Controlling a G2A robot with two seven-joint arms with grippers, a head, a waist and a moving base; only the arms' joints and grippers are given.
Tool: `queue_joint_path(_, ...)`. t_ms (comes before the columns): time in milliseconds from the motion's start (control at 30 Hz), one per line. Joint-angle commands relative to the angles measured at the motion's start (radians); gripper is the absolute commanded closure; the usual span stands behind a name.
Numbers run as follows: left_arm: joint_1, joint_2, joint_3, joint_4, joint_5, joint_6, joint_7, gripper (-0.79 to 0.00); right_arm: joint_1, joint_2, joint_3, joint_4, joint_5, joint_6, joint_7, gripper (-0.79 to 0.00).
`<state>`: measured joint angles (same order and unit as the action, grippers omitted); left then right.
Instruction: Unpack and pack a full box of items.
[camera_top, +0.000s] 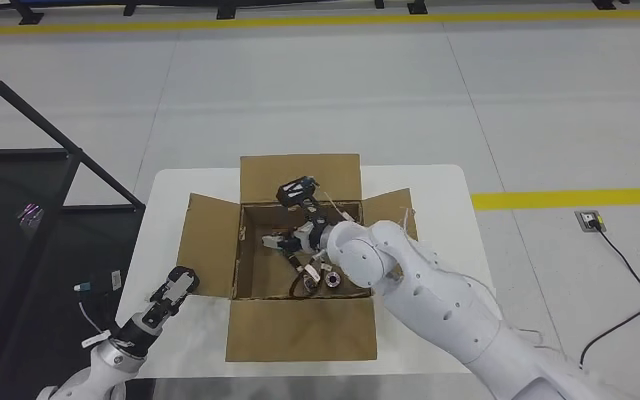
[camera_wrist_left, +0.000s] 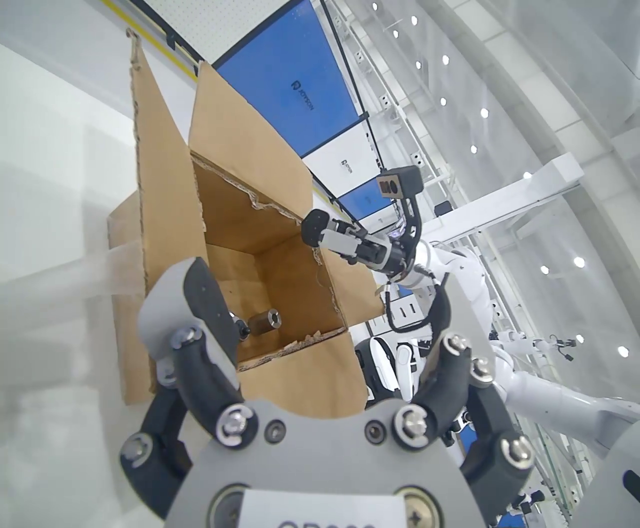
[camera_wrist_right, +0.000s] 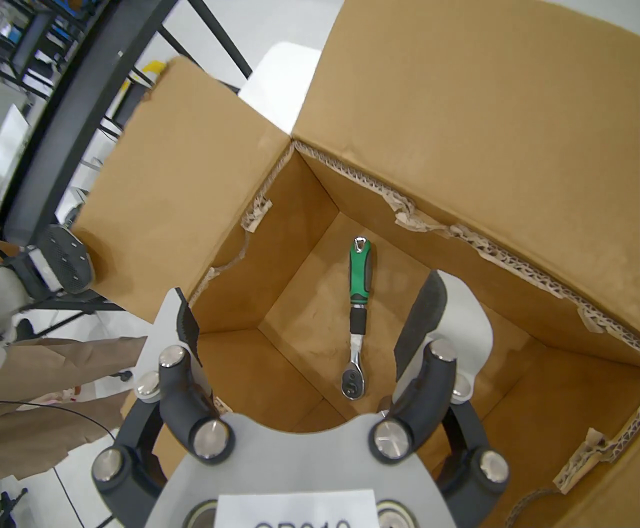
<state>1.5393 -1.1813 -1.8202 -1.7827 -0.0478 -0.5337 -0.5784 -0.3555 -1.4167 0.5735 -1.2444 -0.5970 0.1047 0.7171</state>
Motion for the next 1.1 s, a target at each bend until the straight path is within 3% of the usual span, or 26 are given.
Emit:
queue_joint_path(0, 0.000, 0.000, 0.000, 0.000, 0.000, 0.000, 0.000, -0.785, 0.046, -0.030, -0.064, 0.039, -0.060, 0.067, 0.080, -0.785)
queue_joint_path(300, 0.000, 0.000, 0.000, 0.000, 0.000, 0.000, 0.000, -0.785, 0.167, -0.240, -0.300, 0.351, -0.153, 0.182, 0.246, -0.785)
queue_joint_path(400, 0.000, 0.000, 0.000, 0.000, 0.002, 0.004, 0.003, -0.785, 0.177, -0.315, -0.325, 0.473, -0.134, 0.173, 0.233, -0.785)
queue_joint_path(600, -0.011, -0.002, 0.021, 0.004, 0.045, 0.110, 0.076, -0.785, 0.194, -0.432, -0.336, 0.691, -0.101, 0.120, 0.192, -0.785)
queue_joint_path(767, -0.014, -0.003, 0.033, 0.021, 0.024, 0.124, 0.116, -0.785, 0.207, -0.497, -0.321, 0.828, -0.073, 0.082, 0.154, -0.785)
queue_joint_path(1000, -0.017, -0.007, 0.039, 0.051, -0.022, 0.174, 0.181, -0.785, 0.227, -0.551, -0.296, 0.960, -0.046, 0.024, 0.125, -0.785)
queue_joint_path(1067, -0.018, -0.007, 0.041, 0.052, -0.025, 0.180, 0.185, -0.785, 0.231, -0.561, -0.289, 0.989, -0.042, 0.013, 0.124, -0.671)
